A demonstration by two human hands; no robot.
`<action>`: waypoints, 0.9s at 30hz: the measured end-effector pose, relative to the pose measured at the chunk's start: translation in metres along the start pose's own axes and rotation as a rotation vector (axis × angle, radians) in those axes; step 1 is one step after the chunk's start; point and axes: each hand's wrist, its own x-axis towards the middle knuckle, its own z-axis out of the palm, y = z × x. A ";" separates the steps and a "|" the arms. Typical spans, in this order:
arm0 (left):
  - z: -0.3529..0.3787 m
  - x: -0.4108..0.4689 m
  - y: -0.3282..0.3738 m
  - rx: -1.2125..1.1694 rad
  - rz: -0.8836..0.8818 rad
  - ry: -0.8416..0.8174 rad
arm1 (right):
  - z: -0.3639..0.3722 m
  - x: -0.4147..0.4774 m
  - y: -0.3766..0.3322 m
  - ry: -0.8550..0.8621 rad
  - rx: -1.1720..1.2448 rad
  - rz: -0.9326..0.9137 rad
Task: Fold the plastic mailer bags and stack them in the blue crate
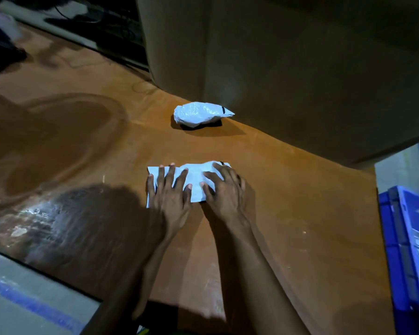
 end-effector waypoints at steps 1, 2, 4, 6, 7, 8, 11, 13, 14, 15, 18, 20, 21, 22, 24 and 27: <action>0.002 -0.001 -0.002 0.001 0.002 0.024 | -0.001 -0.002 0.001 0.025 -0.019 0.011; 0.004 -0.001 -0.003 -0.004 0.001 0.044 | -0.001 -0.001 0.002 0.046 -0.019 0.004; 0.005 0.003 -0.002 -0.016 -0.007 0.082 | 0.001 0.006 0.001 0.029 0.007 -0.058; 0.010 0.008 0.000 0.000 0.001 0.079 | 0.005 0.013 0.001 -0.063 0.025 -0.120; 0.012 0.008 0.001 0.012 0.009 0.075 | 0.006 0.014 0.002 -0.115 0.017 -0.134; 0.015 0.008 0.000 0.019 0.018 0.068 | 0.008 0.014 0.004 -0.166 -0.004 -0.136; 0.018 0.006 -0.004 0.054 0.028 0.034 | 0.013 0.007 0.010 -0.240 -0.061 -0.117; 0.016 0.002 -0.005 0.099 0.029 0.017 | 0.013 0.001 0.010 -0.211 -0.088 -0.118; 0.015 0.001 -0.005 0.102 0.027 0.016 | 0.014 -0.002 0.011 -0.206 -0.110 -0.117; 0.014 0.001 -0.005 0.098 0.028 0.018 | 0.014 -0.003 0.010 -0.204 -0.129 -0.116; 0.016 0.009 -0.005 0.106 0.029 0.019 | 0.016 0.004 0.008 -0.202 -0.155 -0.103; 0.017 0.017 -0.007 0.108 0.029 0.007 | 0.019 0.011 0.008 -0.214 -0.153 -0.085; 0.017 0.016 -0.007 0.109 0.028 0.006 | 0.019 0.010 0.008 -0.216 -0.148 -0.078; 0.016 0.013 -0.006 0.111 0.030 0.012 | 0.019 0.007 0.008 -0.215 -0.141 -0.078; 0.016 0.001 -0.004 0.114 0.047 0.032 | 0.018 -0.005 0.010 -0.203 -0.141 -0.089; 0.017 -0.002 -0.005 0.115 0.052 0.037 | 0.018 -0.005 0.010 -0.202 -0.149 -0.084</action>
